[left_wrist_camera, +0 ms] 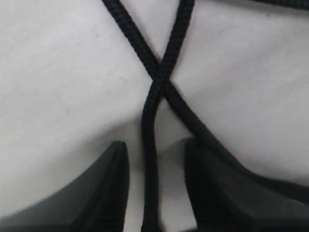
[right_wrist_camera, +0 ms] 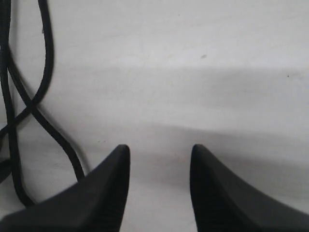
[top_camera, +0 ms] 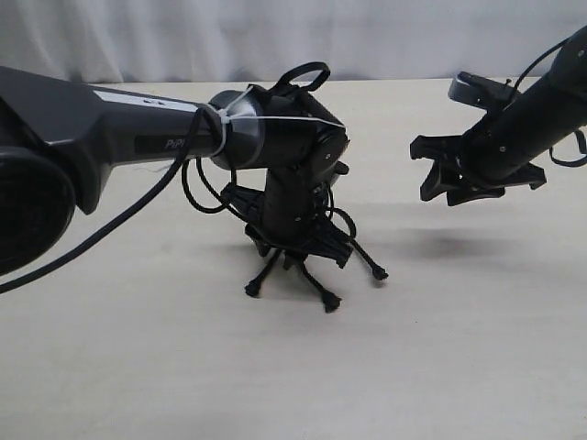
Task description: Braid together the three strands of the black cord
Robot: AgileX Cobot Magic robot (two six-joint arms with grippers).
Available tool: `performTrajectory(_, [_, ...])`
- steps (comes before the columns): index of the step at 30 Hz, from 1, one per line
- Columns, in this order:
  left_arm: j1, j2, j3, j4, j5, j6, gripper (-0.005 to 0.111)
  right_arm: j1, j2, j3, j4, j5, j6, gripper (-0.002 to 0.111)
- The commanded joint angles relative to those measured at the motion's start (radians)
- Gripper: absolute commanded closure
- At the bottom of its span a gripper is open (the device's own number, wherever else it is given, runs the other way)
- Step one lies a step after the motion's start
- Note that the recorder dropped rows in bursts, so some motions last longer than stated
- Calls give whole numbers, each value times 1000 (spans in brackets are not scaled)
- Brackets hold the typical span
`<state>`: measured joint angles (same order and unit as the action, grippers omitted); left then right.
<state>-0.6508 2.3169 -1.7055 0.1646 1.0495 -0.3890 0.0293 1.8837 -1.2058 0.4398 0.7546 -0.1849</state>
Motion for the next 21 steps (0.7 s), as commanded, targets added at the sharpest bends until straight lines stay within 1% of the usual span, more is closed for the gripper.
performTrajectory(1, [0,-59,7,12,12,12,66,0,-16,4,16,-1,-52,69])
performTrajectory(2, [0,-82,7,25,20,23,66,7,-23,4,29,-1,-81,69])
performTrajectory(5, [0,-172,7,105,61,26,66,48,-42,4,36,-3,-89,69])
performTrajectory(8, [21,-242,7,153,106,53,66,106,-56,4,18,-10,-80,69])
performTrajectory(10, [47,-284,13,153,127,58,66,151,-60,4,-13,-12,-54,69])
performTrajectory(13, [99,-355,80,144,77,79,66,229,-56,4,-81,-12,-23,69])
performTrajectory(15, [145,-404,143,105,33,102,67,288,-48,4,-140,-12,8,69])
performTrajectory(17, [203,-457,214,24,-15,143,67,334,-47,4,-174,-20,29,69])
performTrajectory(18, [239,-481,255,-45,-49,181,68,369,-43,4,-198,-29,39,69])
performTrajectory(21, [344,-530,364,-264,-127,310,79,439,-33,4,-270,-50,74,69])
